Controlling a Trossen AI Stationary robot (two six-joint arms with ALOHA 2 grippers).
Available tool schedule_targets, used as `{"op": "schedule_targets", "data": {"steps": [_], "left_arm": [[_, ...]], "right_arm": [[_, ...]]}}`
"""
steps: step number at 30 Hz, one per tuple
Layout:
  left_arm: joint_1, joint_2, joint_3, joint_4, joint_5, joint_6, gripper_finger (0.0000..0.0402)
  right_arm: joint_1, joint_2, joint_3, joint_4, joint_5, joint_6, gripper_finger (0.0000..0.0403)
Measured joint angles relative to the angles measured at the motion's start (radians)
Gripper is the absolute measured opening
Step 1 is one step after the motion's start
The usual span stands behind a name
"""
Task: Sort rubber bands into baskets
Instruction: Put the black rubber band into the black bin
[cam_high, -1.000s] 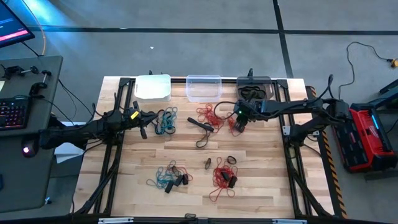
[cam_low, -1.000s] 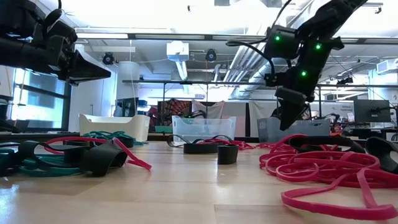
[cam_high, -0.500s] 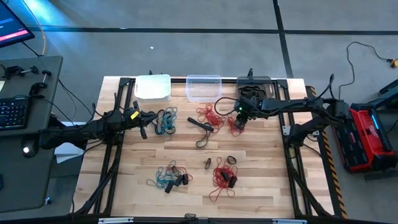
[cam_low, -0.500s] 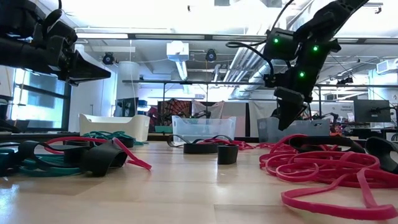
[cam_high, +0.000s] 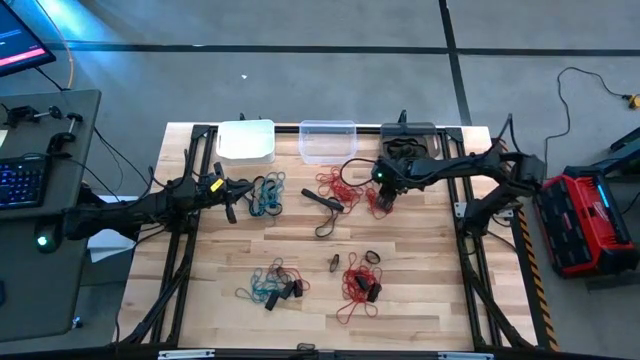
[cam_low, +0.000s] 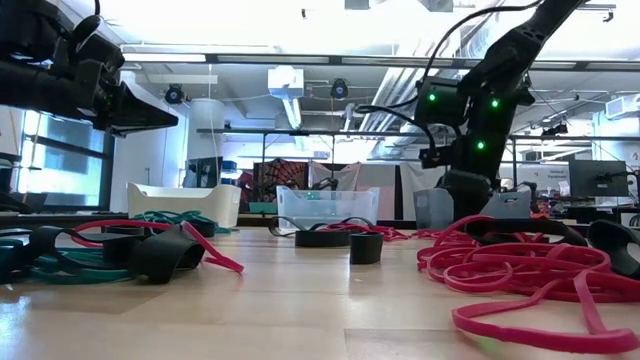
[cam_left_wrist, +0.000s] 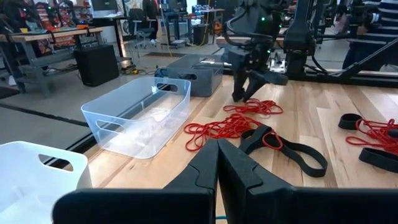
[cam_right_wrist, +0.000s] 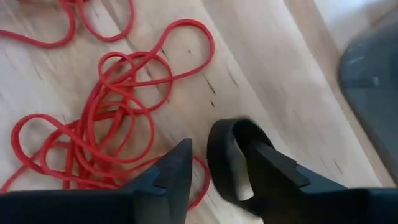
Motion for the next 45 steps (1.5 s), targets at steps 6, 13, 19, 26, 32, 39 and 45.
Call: {"op": "schedule_targets", "data": {"steps": [6,13,19,26,32,39,45], "left_arm": [[0.0,0.0,0.0,0.0,0.0,0.0,0.0],[0.0,0.0,0.0,0.0,0.0,0.0,0.0],[0.0,0.0,0.0,0.0,0.0,0.0,0.0],[0.0,0.0,0.0,0.0,0.0,0.0,0.0],[0.0,0.0,0.0,0.0,0.0,0.0,0.0],[0.0,0.0,0.0,0.0,0.0,0.006,0.0],[0.0,0.0,0.0,0.0,0.0,0.007,0.0]], "right_arm": [[0.0,-0.003,0.001,-0.004,-0.075,-0.022,0.0038],[0.0,-0.003,0.046,-0.042,-0.079,-0.01,0.0017],[0.001,-0.007,0.072,-0.043,-0.085,-0.017,0.0005],[0.001,-0.1,0.089,-0.038,-0.098,-0.018,0.0001],[-0.021,-0.226,0.089,-0.017,-0.032,0.008,0.0001],[-0.146,-0.269,0.09,0.004,0.117,0.081,0.0],[-0.268,-0.257,0.09,0.029,0.126,0.099,0.0]]}}
